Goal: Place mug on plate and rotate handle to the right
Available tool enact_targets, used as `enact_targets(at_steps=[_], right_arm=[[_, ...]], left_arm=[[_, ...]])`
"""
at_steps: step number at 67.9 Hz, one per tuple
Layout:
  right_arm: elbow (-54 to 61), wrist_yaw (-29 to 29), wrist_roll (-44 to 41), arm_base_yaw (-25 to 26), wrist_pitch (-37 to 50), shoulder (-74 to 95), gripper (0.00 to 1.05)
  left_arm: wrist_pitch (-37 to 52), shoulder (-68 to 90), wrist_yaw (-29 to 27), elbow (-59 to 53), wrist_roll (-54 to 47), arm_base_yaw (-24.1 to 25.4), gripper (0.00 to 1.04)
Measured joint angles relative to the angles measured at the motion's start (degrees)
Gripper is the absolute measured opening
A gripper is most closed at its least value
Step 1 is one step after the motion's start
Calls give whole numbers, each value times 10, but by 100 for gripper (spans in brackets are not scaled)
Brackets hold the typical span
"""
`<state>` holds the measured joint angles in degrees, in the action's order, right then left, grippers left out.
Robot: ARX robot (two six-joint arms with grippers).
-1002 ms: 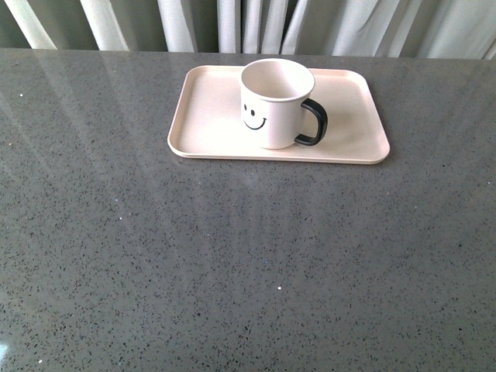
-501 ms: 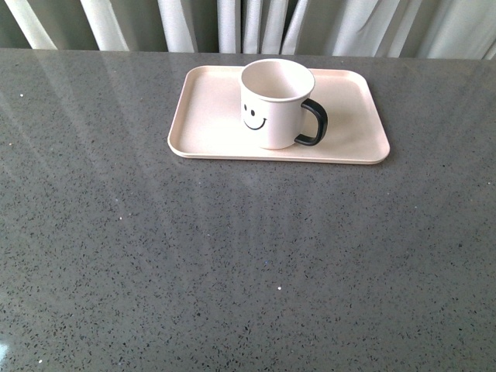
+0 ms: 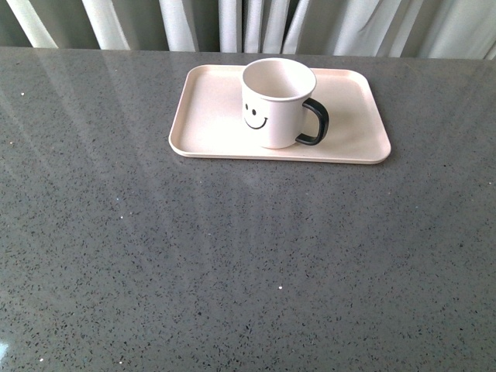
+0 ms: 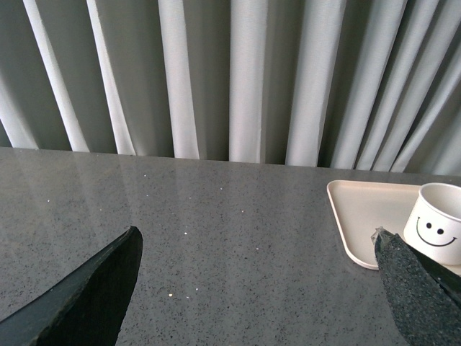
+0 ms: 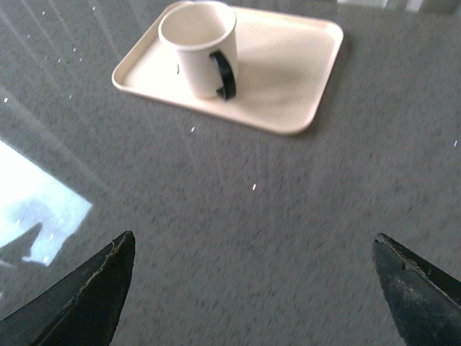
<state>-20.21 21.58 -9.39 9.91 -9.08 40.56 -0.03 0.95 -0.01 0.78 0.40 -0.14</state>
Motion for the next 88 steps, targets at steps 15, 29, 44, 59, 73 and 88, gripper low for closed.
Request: enact_targets(at_steps=[15, 29, 44, 59, 73, 88], right_arm=[[-163, -50, 9, -51, 146, 320, 96], [-340, -102, 14, -147, 185, 554, 96], [-470, -129, 27, -190, 158, 687, 96], [-478, -130, 36, -191, 157, 686, 96], [-478, -130, 36, -192, 157, 686, 96], [-545, -123, 99, -192, 51, 715, 96]], left_arm=[[0, 0, 0, 0, 0, 0, 95], [0, 0, 0, 0, 0, 0, 95], [0, 0, 0, 0, 0, 0, 95], [0, 0, 0, 0, 0, 0, 95], [0, 0, 0, 0, 0, 0, 95], [0, 0, 0, 0, 0, 0, 95]])
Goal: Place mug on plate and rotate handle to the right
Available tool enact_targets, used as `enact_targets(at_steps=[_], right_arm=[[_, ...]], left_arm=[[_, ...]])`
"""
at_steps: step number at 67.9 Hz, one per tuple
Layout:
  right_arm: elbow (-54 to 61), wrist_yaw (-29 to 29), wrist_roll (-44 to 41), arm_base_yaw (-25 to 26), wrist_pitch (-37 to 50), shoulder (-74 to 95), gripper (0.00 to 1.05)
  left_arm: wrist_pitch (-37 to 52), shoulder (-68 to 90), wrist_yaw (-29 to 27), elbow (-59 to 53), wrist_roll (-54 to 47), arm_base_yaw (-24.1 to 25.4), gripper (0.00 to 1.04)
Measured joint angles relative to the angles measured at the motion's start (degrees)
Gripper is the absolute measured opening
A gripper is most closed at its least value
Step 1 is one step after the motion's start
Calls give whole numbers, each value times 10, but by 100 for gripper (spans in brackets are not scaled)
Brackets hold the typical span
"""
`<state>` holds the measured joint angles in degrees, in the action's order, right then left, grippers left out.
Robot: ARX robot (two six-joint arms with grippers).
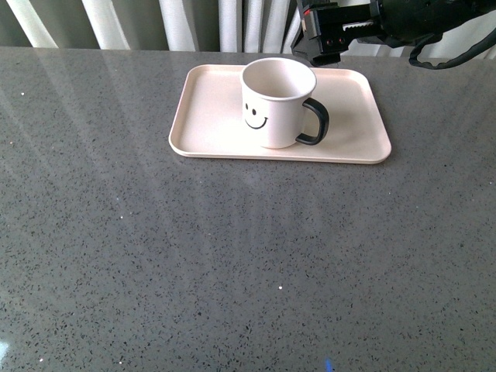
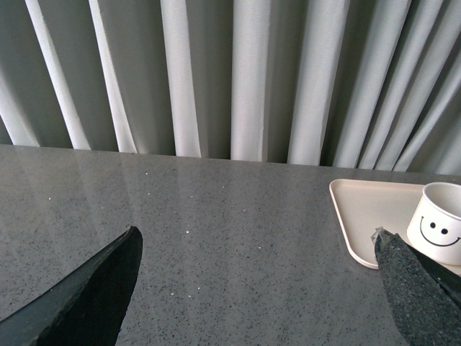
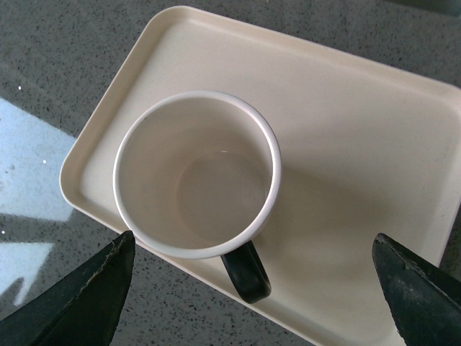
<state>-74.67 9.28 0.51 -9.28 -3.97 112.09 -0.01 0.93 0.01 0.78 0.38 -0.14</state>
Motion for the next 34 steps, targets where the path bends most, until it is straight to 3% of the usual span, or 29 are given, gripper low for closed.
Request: enact_targets(at_steps=[34], right_arm=[[-142, -12, 30, -7, -78, 130, 96]], left_arm=[[0, 0, 0, 0, 0, 0, 95]])
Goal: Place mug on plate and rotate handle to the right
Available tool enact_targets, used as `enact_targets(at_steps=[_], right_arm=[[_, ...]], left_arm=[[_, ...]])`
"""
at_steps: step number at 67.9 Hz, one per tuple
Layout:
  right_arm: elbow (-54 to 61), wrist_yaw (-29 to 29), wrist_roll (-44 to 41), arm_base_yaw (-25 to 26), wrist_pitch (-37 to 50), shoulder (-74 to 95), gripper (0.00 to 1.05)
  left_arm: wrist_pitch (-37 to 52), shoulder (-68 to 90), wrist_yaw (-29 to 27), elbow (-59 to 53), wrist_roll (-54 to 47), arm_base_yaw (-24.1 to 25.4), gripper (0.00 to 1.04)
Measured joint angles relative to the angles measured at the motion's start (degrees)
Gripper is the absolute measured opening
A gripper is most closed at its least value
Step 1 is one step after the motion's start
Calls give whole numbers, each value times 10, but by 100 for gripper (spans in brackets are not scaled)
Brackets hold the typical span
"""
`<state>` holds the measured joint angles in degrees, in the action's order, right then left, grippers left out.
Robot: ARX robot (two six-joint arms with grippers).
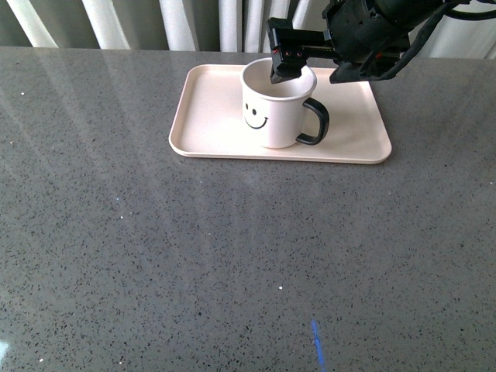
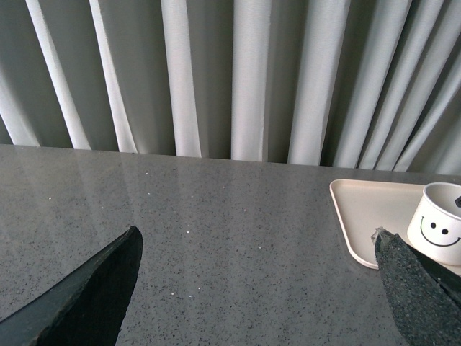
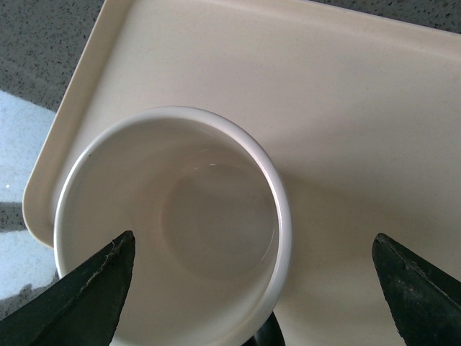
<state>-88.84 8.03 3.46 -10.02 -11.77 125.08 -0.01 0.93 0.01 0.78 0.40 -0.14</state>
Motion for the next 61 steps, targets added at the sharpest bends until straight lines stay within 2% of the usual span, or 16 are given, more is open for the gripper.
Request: enact_targets(at_steps=[19, 21, 61], right_arm=[[-39, -6, 0, -4, -26, 33, 95], [-44, -6, 0, -5, -29, 37, 93], [-78, -2, 15, -9, -64, 49, 4]], left_arm=[[0, 0, 0, 0, 0, 0, 95], [0, 0, 0, 0, 0, 0, 95], [0, 0, 0, 0, 0, 0, 95]])
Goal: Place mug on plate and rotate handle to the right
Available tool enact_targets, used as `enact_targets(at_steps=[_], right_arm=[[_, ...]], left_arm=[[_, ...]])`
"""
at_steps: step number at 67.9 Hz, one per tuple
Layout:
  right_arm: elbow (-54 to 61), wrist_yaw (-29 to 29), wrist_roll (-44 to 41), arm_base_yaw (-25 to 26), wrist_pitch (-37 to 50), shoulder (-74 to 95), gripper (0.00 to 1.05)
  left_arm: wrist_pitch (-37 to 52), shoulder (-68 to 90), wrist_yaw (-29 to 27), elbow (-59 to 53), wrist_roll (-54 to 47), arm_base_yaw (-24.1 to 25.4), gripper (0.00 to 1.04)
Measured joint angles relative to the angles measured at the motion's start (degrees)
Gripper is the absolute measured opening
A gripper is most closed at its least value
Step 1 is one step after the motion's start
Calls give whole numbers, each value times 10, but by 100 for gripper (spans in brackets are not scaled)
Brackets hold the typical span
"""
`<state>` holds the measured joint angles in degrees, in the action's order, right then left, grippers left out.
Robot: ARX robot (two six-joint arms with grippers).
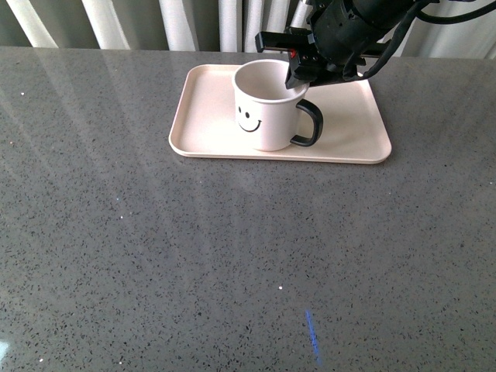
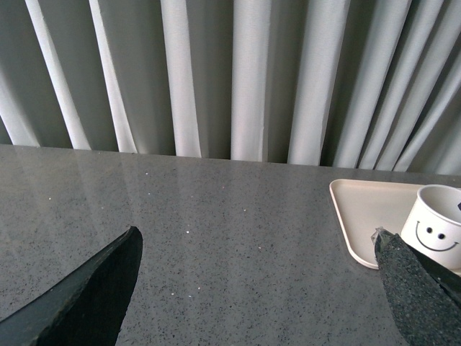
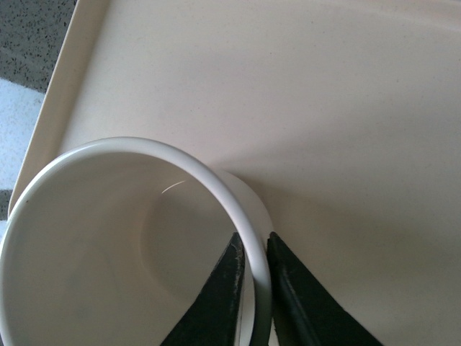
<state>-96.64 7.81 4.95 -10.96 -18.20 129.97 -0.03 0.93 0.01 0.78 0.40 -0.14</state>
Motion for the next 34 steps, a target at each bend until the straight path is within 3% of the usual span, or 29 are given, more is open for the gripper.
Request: enact_targets(at_steps=[19, 25, 34], right_arm=[[-12, 8, -35, 12, -20, -1, 2], [-31, 17, -105, 29, -25, -2, 2], [-70, 74, -196, 57, -40, -2, 2]], left_arm=[[0, 0, 0, 0, 0, 0, 95], [0, 0, 0, 0, 0, 0, 95], [0, 0, 0, 0, 0, 0, 95]])
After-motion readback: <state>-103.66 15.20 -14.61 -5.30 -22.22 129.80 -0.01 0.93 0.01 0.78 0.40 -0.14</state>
